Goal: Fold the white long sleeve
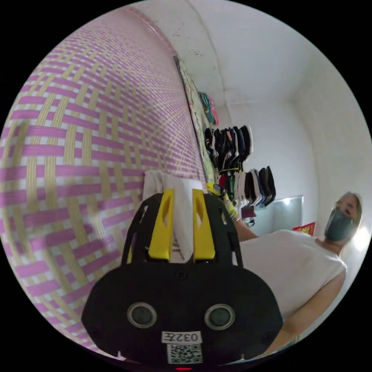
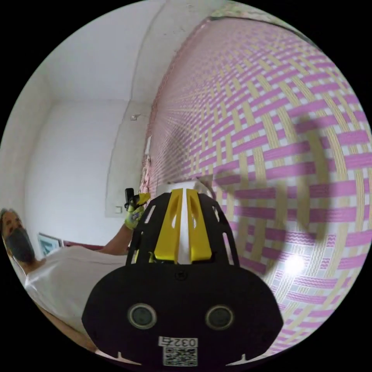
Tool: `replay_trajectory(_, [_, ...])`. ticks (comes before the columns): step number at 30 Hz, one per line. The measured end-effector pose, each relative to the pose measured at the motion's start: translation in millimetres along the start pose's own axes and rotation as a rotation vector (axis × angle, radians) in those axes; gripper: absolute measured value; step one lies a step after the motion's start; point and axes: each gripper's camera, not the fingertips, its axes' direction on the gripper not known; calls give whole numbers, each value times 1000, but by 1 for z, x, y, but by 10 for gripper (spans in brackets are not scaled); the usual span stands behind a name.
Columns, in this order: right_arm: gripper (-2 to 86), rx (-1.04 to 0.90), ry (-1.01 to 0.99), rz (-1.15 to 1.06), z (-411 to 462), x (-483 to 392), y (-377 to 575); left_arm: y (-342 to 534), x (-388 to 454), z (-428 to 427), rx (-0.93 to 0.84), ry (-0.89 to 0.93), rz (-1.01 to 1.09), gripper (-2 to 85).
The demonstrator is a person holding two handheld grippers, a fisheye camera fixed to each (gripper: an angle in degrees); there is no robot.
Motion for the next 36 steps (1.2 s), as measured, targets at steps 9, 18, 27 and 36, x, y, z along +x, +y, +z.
replay_trajectory(9, [-10,-220,7,-346,93,-82,52,99,12,29,-193,-82,166,54])
replay_trajectory(18, [-10,-425,259,-400,175,-103,87,124,32,38,-264,36,280,-11])
replay_trajectory(27, [-6,-377,323,-451,172,-124,119,153,27,26,-245,-59,204,-2])
replay_trajectory(36, [56,-181,294,-322,91,-83,194,178,33,45,-232,-182,214,80])
